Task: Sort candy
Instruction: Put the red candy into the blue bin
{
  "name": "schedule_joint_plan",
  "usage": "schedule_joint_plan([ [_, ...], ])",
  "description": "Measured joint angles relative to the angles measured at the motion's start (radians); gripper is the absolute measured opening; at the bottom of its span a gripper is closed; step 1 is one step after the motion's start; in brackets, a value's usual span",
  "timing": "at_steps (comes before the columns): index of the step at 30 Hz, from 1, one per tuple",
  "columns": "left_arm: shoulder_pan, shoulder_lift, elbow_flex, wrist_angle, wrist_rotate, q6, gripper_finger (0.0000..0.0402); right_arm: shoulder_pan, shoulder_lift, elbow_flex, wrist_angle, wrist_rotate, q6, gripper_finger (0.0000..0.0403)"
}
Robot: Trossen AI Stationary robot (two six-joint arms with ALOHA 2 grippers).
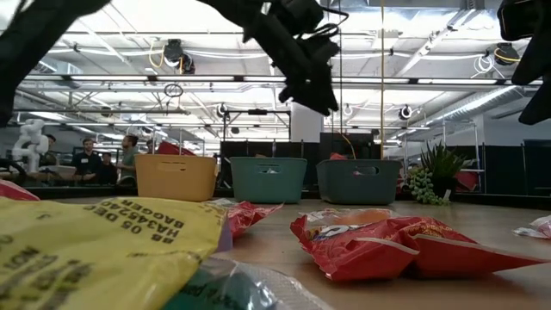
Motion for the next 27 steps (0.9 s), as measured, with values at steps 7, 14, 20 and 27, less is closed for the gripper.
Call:
schedule_joint_plan([
  [7,-0.123,-0.252,-0.367,0.051,-0.146,-0.156,0.0152,0.0,0.0,0.0,0.001,-0.002,-0.035,0.0242],
  [14,-0.341,-0.517,-0.694,0.091,-0.289,-0.37,0.0152,0.0,0.0,0.0,0.001,-0.004,-0.083,0.0242],
  [20,-0.508,-0.548,-0.748,0.092,-0.265,-0.363,0.0152,0.0,0.0,0.0,0.001,-0.005,-0.137,0.0242],
  [27,-0.623,-0.439,-0.75,0.139,-0.183,-0.239,0.0152,0.0,0.0,0.0,0.005,-0.005,-0.162,0.0242],
])
